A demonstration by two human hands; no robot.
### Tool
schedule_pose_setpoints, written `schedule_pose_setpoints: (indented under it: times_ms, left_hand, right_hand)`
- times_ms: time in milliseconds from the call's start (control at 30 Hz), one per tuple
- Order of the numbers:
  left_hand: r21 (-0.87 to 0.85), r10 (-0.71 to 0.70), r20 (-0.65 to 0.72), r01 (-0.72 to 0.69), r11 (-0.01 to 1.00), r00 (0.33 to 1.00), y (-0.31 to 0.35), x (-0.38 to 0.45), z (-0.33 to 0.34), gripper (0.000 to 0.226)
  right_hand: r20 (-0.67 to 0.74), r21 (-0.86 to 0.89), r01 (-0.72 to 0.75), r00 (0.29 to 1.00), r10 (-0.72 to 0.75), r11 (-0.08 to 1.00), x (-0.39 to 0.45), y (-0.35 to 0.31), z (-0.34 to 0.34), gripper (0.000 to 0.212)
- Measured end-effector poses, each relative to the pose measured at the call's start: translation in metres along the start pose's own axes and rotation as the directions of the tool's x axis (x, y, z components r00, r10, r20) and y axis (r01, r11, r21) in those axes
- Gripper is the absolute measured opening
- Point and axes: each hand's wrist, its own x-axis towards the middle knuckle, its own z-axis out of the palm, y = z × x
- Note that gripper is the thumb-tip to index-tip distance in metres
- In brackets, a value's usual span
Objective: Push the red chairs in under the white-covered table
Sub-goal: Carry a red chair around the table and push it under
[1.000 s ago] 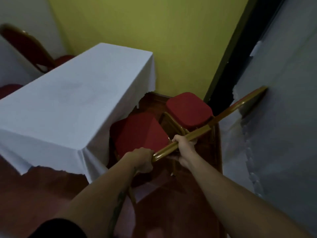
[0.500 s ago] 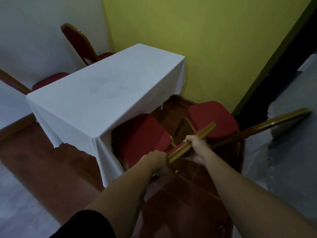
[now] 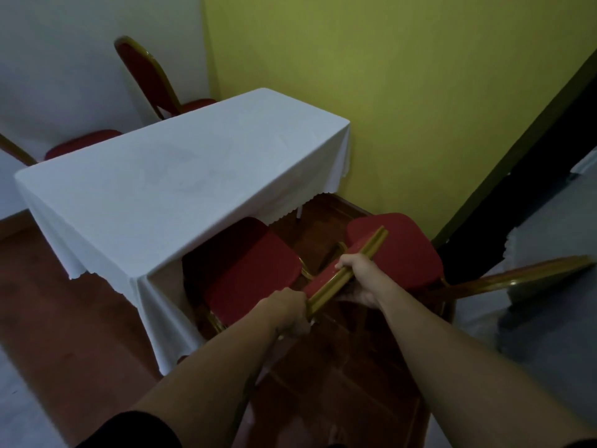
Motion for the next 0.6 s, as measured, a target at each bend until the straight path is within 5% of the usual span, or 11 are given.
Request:
schedule_pose_setpoints:
  times_ms: [367, 600]
  left_hand:
    - [-0.235, -0.279, -0.081, 0.254, 0.938, 0.957, 0.038, 0.059, -0.038, 0.059]
    - [-0.302, -0.388, -0.057, 0.354, 0.885, 0.920, 0.033, 0.071, -0.055, 0.079]
  right_hand:
    - [0.197, -0.096, 0.027, 0.980, -0.008, 0.995, 0.091, -0.072, -0.017, 0.006]
    - [0.211, -0.067, 0.069, 0.976, -0.053, 0.995, 0.120, -0.080, 0.000, 0.059]
